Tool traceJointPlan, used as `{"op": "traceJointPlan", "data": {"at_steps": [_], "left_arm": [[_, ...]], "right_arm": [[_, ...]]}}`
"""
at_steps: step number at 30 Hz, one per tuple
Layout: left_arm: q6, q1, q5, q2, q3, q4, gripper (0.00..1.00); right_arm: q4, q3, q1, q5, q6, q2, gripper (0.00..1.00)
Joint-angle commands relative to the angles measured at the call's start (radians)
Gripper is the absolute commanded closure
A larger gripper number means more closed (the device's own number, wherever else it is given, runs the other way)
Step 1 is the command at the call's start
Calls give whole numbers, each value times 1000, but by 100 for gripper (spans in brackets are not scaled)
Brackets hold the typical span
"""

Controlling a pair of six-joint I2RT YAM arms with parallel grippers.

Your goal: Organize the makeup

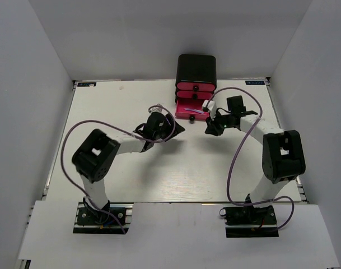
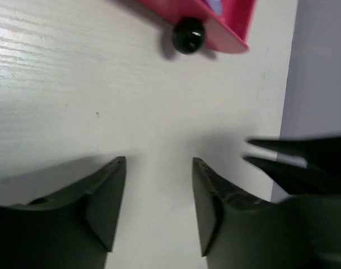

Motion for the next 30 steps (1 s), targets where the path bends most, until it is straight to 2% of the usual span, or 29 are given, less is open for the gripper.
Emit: {"op": "traceJointPlan", "data": {"at_steps": [1,2,7,12,15,22,30], "left_arm": [[116,7,-39,-191,-56,-91,36],[128,7,-77,-269,-98,-108,30],[153,16,-131,-486,-219,-229,23],[133,16,-170,-687,-355,-271,23],[116,16,-193,-765,-406,-292,23],[94,16,-220,-859,-460,-330,22],[87,16,-228,-873,-472,-332,22]], "right_arm": [[51,32,33,114,-134,44,75],[83,35,50,137,-140,63,76],[210,42,123,313,-163,125,76],[416,19,167,441,-187,174,79],[511,7,186,511,-209,214,85],[571,84,205,603,-227,323,85],[666,160,208,703,-217,390,89]]}}
